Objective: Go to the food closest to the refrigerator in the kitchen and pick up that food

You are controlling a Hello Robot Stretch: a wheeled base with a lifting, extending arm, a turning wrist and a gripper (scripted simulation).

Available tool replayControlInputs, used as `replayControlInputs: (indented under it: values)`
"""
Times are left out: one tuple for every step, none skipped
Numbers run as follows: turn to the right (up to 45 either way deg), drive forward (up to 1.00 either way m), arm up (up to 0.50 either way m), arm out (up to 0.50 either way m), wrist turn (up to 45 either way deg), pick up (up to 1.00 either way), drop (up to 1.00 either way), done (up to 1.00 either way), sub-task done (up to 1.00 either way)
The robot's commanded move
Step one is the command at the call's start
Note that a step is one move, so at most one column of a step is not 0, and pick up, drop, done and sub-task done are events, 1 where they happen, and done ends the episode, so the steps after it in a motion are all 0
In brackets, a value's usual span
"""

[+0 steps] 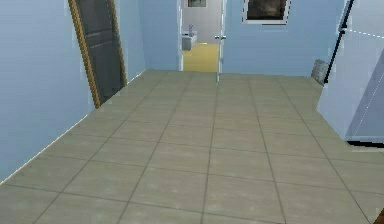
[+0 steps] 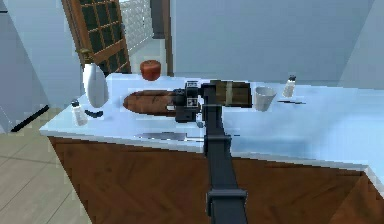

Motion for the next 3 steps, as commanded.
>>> replayControlInputs:
  values:
    - [0.0,0.0,0.0,0.0,0.0,1.0,0.0,0.0,0.0]
    - [0.0,0.0,0.1,0.0,0.0,0.0,0.0,0.0,0.0]
    - [0.0,0.0,0.0,0.0,0.0,0.0,0.0,1.0,0.0]
